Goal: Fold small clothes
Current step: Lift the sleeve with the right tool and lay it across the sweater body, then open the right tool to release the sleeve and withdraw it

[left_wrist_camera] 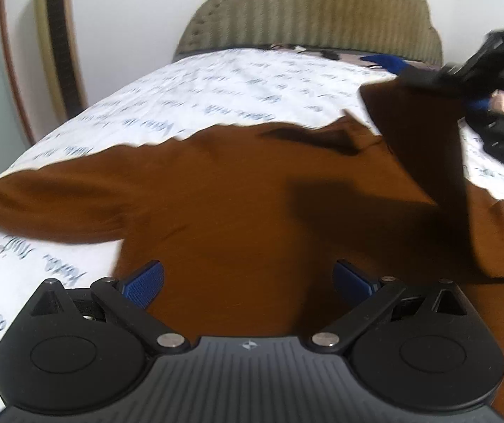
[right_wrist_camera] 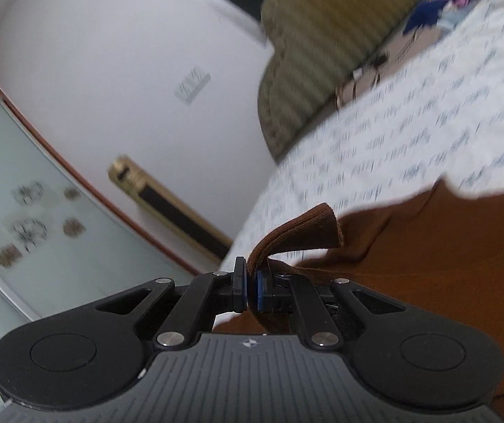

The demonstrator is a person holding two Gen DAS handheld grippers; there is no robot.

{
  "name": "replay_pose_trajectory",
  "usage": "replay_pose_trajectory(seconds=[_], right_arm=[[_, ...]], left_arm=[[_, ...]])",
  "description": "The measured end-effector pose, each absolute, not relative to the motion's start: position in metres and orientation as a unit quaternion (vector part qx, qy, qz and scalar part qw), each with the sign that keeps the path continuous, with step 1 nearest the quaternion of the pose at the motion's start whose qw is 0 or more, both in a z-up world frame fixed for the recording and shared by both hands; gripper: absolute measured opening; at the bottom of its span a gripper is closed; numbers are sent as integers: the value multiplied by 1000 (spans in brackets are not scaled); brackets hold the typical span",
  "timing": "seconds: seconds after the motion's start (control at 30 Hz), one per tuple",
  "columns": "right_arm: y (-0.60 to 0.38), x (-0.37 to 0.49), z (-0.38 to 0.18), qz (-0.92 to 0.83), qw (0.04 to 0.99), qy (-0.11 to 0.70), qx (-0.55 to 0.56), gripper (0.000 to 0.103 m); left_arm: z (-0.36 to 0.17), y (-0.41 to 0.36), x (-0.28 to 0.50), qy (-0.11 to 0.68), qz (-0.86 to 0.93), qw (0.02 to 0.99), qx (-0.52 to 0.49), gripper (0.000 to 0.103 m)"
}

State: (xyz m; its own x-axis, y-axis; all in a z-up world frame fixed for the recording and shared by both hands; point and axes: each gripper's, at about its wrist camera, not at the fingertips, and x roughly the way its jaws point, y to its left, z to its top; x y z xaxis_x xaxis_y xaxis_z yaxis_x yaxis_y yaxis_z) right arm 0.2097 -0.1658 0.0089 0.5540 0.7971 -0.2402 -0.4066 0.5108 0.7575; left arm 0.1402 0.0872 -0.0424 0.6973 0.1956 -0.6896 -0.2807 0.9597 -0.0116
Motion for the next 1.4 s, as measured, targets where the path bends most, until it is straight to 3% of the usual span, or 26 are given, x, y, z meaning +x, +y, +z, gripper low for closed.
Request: replay_pose_trajectory(seconds=[0.33,0.47,0.53,0.57,0.6,0.8,1.03,1.2,1.4], right_arm=[[-70,219,-31,318,855,367,182,14],[-53,217,-38,326,845,389,170,16],[-44,216,-38,339,838,398,157,29],[-41,215,-37,344,835,402,153,42],[-39,211,-35,346,835,400,148,46],[-64,204,-8,342,851,364,160,46],[-183,176,7,248,885,351,180,46],[-270,128,-8,204,892,349,203,46],[-287,113,-40,155,900,362,188,46]], left_arm=[[-35,123,111,348,152,923,-66,103],[-36,126,112,353,153,920,-72,103],[-36,125,113,353,152,920,-75,103],[-36,125,114,351,152,921,-74,103],[-36,126,116,349,152,922,-73,103],[-24,119,132,331,138,930,-84,103],[-24,96,171,324,118,937,-49,103],[-44,87,195,352,126,927,-17,103],[-64,89,207,382,136,914,-15,103]])
